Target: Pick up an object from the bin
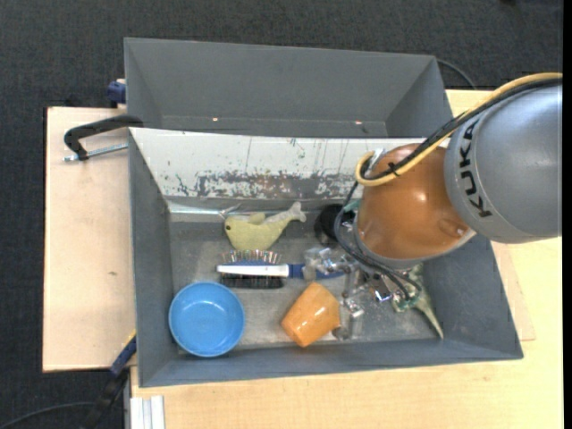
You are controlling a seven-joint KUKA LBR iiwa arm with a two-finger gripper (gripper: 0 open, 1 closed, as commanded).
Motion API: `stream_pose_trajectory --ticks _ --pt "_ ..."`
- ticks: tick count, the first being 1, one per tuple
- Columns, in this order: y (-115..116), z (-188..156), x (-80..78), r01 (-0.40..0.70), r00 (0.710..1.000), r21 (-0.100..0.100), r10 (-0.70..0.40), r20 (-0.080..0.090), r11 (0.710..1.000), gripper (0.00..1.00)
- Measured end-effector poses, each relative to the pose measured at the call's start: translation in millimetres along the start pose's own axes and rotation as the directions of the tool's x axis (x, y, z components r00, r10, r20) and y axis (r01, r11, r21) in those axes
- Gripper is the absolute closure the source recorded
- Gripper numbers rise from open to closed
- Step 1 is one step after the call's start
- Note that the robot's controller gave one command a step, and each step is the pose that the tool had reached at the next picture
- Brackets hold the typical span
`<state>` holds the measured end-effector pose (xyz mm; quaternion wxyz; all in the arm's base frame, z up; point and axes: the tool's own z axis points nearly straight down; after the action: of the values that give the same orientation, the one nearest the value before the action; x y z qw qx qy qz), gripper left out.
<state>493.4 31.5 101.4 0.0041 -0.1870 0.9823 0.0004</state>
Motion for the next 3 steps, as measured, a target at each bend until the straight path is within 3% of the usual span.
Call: stream_pose_trajectory --ticks 1,2,3 --pt "-9.7 -2.5 4.6 0.045 0.999 0.000 -0.045 -0.002 0.999 0.00" --pt "-6.2 31.1 4.0 0.173 0.985 -0.003 -0.173 -0.008 0.985 0.00" --pt "-5.8 30.7 3.5 0.172 0.985 -0.003 -0.172 -0.007 0.985 0.00"
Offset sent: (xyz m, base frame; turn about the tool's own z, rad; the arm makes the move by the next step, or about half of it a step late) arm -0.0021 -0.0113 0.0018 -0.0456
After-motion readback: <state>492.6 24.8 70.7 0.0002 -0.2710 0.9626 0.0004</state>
